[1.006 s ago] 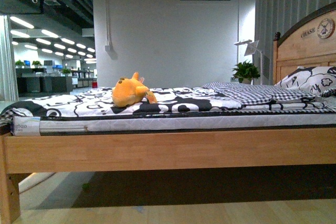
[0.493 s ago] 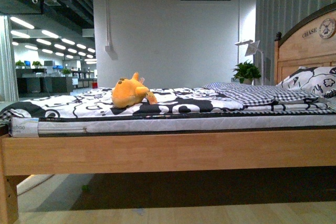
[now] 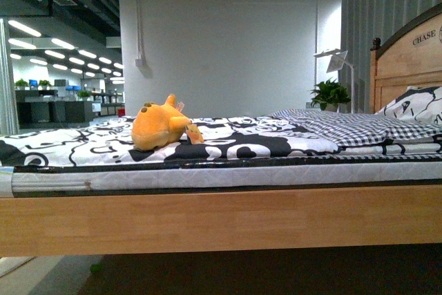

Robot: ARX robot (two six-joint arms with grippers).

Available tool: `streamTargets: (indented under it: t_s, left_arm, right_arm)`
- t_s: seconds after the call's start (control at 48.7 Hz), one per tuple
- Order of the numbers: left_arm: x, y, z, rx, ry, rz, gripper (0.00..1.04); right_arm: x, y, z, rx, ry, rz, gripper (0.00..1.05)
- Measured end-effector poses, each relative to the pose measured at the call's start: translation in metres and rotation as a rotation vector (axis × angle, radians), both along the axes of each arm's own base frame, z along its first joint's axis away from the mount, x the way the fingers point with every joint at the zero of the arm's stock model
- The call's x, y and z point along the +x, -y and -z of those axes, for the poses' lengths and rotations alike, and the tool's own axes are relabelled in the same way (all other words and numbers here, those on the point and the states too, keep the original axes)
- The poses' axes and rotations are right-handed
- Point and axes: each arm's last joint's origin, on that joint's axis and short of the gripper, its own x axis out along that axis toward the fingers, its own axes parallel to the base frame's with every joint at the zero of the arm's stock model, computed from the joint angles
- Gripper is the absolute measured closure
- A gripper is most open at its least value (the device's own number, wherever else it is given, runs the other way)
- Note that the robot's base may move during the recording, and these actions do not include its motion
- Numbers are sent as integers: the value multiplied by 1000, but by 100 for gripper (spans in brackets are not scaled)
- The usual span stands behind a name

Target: Put away toys

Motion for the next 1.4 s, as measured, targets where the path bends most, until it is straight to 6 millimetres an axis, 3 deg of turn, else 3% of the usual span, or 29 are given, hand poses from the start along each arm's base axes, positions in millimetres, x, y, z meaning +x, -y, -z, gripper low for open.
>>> streamTargets:
  t_s: [1.395]
  left_arm:
    - [0, 0, 0, 0, 2, -1, 6]
  right_arm:
    - [0, 0, 0, 0, 0, -2, 6]
